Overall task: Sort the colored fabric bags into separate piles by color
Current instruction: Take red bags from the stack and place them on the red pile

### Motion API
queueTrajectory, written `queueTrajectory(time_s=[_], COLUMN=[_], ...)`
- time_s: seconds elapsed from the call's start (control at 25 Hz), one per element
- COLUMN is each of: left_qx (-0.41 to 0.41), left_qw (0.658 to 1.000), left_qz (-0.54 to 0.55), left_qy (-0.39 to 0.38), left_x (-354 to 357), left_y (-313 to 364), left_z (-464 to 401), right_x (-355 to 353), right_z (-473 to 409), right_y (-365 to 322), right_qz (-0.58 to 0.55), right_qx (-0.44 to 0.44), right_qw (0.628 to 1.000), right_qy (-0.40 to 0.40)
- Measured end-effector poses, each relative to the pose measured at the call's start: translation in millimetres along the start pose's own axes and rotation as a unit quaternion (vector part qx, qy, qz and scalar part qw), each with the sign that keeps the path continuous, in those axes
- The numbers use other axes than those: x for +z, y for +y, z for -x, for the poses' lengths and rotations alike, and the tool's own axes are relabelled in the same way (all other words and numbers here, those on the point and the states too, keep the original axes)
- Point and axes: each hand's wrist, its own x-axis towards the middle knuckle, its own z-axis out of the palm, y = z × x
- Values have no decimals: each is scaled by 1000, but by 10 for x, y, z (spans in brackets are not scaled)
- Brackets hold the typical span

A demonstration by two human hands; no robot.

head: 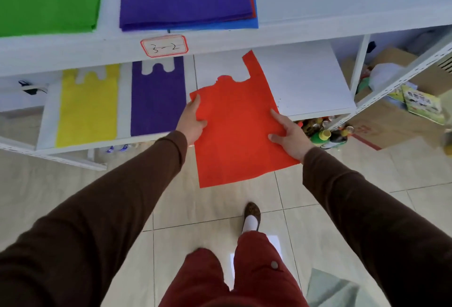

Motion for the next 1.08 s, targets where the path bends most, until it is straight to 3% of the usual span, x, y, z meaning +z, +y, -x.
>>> queueTrajectory(time_s=[0.32,0.48,0.56,0.76,0.92,1.08], left_qx=[97,138,126,-9,2,7], left_qw=[989,981,984,999,995,991], left_qz=[-58,-29,-1,21,-11,-45], left_qy=[95,133,123,42,103,127], left_x=[158,45,92,496,554,525], left_y=[-86,-320,-541,-1210,-1241,-1197], left_z=[-1843,-2594,-2845,-3200,-3306,-3357], right_x=[-112,7,184,580,504,444], right_z=[-1820,-2539,-2802,-3206,-3333,-3381], right_y=[284,484,723,1383,1390,1312], right_qz=[36,15,1,-3,62,49], right_qx=[-115,-171,-147,7,-17,12], right_qw=[991,981,985,1000,995,991], right_qy=[51,92,88,22,81,122])
